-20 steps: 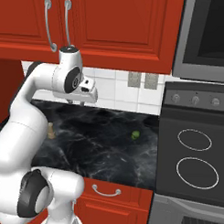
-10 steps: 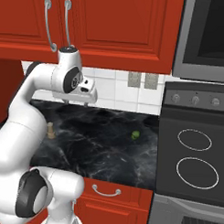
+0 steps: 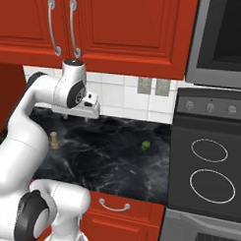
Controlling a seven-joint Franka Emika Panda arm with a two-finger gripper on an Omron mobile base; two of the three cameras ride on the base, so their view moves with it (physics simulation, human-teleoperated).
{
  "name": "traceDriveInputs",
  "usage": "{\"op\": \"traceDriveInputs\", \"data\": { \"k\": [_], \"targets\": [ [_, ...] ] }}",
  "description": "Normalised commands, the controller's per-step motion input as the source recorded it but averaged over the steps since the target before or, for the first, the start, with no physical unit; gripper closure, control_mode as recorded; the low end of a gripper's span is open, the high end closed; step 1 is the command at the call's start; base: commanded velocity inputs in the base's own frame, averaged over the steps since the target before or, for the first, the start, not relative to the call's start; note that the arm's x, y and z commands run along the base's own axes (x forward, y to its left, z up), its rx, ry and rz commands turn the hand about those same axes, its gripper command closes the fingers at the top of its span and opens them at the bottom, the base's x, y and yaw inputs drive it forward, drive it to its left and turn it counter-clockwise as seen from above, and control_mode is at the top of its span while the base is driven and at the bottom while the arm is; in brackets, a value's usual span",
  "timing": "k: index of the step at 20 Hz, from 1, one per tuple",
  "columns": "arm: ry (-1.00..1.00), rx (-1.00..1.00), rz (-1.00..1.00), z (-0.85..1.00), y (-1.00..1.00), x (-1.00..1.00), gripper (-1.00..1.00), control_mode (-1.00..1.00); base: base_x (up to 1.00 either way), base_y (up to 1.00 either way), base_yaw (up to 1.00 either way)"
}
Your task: There are various items on the counter. Only move the condiments/shakers into the cabinet.
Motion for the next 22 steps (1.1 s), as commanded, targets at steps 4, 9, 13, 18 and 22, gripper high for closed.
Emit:
{"op": "traceDriveInputs", "data": {
  "k": [4, 9, 13, 18, 22],
  "targets": [
    [0.0, 0.05, 0.31, -0.5, -0.33, -0.09, -1.0, -1.0, 0.0, 0.0, 0.0],
    [-0.15, 0.11, 0.37, -0.53, -0.66, -0.08, -1.0, -1.0, 0.0, 0.0, 0.0],
    [-0.26, 0.19, 0.42, -0.58, -0.25, -0.13, -1.0, -1.0, 0.0, 0.0, 0.0],
    [-0.31, 0.27, 0.42, -0.54, 0.0, -0.01, -1.0, -1.0, 0.0, 0.0, 0.0],
    [-0.23, 0.26, 0.32, -0.31, 0.19, 0.0, -1.0, -1.0, 0.0, 0.0, 0.0]
  ]
}}
